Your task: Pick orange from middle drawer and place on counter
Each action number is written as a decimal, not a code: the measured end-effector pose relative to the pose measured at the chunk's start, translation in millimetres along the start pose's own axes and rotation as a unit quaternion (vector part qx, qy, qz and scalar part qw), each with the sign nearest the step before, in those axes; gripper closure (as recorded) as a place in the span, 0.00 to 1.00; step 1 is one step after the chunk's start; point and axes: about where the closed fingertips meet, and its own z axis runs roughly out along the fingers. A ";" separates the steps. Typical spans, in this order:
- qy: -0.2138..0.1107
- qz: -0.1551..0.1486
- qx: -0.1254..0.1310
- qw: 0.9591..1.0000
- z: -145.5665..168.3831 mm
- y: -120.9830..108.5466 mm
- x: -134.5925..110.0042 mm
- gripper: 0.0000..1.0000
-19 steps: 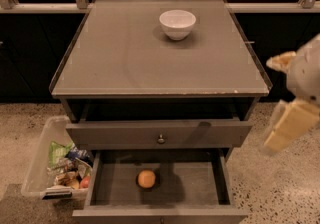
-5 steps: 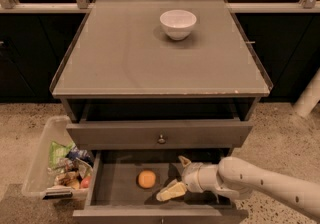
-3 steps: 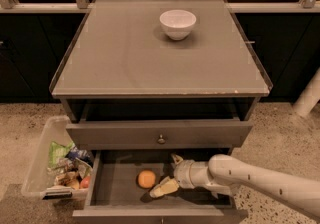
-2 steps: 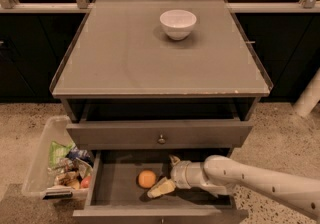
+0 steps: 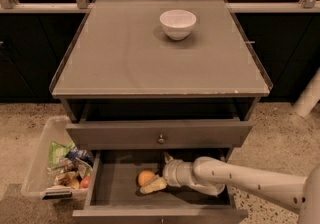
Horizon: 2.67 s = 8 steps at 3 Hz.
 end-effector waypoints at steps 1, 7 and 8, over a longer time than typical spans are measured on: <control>0.000 0.008 -0.001 1.000 9.6 1.1 4.4 0.00; 0.004 0.025 0.002 1.000 21.2 12.1 15.7 0.85; 0.004 0.025 0.002 1.000 21.2 12.1 15.7 1.00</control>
Offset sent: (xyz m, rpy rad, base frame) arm -0.0048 0.0124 -0.0231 0.0143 0.0325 -0.0260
